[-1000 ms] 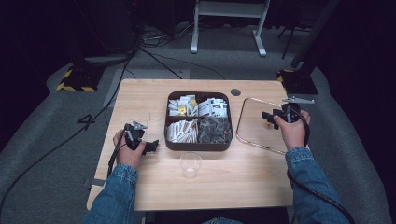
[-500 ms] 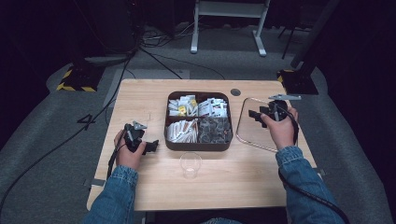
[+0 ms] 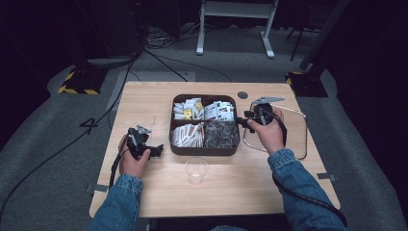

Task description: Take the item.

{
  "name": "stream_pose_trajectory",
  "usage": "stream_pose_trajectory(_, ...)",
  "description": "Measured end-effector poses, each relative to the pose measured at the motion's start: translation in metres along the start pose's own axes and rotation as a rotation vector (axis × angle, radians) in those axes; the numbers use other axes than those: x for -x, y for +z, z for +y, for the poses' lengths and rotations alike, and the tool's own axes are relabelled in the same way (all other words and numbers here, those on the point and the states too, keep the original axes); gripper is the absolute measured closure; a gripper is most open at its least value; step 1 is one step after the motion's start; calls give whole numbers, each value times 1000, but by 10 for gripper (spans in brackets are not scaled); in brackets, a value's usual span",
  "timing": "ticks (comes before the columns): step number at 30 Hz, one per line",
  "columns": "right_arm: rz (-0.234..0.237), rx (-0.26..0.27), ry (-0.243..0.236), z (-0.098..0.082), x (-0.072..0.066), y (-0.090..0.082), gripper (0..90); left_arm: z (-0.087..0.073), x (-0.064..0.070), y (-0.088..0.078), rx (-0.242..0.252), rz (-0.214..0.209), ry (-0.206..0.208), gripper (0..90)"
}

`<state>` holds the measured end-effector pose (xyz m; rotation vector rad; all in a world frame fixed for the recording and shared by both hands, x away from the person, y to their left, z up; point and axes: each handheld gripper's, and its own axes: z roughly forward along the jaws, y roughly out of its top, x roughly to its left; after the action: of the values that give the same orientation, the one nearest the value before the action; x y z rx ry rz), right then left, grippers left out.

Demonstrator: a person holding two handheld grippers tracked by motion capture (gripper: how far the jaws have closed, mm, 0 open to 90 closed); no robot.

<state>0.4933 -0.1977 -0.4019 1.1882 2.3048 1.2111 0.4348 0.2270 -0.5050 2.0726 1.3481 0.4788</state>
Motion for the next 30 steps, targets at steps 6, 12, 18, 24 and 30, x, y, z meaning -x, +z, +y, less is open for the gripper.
stream_pose_trajectory(6,55,-28,-39,0,-16,13,436,0,0,0,2,3,2,9)
stream_pose_trajectory(12,83,-63,-71,0,-28,28,444,-1,0,0,2,4,-1,9)
stream_pose_trajectory(18,102,-100,-87,-2,-38,42,449,-1,1,-1,1,11,-11,9)
stream_pose_trajectory(24,113,-133,-98,-5,-44,52,481,-1,1,-1,0,11,-12,9)
stream_pose_trajectory(30,107,-173,-118,-9,-48,61,542,-1,2,-1,-1,15,-12,7)
